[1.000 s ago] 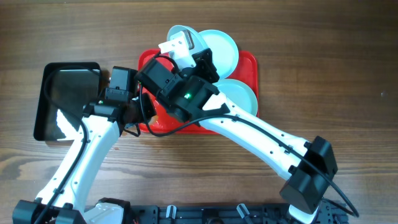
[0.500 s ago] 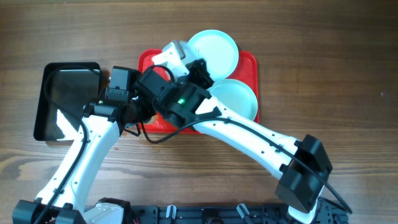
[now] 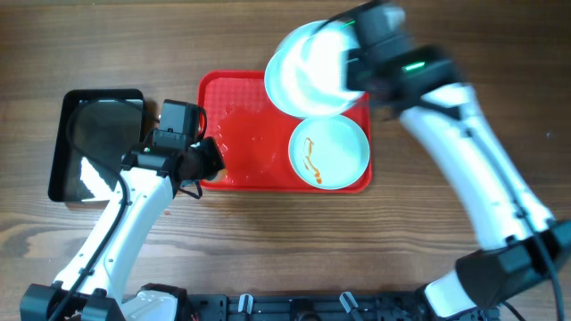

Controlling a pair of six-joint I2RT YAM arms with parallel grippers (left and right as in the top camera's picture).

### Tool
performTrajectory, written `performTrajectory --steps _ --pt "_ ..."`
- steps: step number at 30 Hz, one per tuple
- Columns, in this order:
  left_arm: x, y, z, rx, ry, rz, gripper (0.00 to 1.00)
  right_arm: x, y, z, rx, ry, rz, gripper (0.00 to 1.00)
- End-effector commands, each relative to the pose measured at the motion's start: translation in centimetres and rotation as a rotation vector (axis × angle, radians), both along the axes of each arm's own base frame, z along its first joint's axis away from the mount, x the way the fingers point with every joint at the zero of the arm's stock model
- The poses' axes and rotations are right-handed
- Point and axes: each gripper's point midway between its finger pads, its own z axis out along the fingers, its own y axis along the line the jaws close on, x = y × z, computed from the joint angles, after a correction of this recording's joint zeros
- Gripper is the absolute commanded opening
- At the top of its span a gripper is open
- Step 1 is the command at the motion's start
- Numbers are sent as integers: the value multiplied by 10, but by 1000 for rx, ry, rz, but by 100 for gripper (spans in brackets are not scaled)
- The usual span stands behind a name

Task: Clean dirty plates on tray and stack at the side
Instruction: 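Carry the plate right and set it on the table's right side, then release the plate and move the right gripper back to the tray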

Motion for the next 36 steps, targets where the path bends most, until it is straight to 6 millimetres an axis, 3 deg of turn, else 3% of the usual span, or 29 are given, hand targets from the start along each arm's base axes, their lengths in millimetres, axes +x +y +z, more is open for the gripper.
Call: performTrajectory --steps 1,8,12,19,24,27,29,32,36 --pt "0 3 -3 11 3 -4 4 3 -50 -25 195 103 -75 3" --pt "3 2 -2 9 -7 -4 4 5 -185 -88 325 80 -386 4" --pt "4 2 -2 8 -11 -4 4 -4 -220 -126 333 108 -475 4" --pt "5 2 -1 7 -19 -4 4 -12 -231 -168 312 214 -531 4" --pt "5 2 -1 7 -18 -4 4 -17 -236 -171 280 230 -550 4" --pt "5 2 -1 7 -18 -4 4 -25 -249 -172 202 244 -592 4" --pt "5 2 -1 7 -18 -4 4 -27 -252 -173 188 250 -601 9" --pt "5 2 -1 7 -18 -4 4 -30 -256 -173 162 254 -613 9" --pt "6 2 -1 7 -19 -4 4 -23 -240 -172 245 251 -554 10"
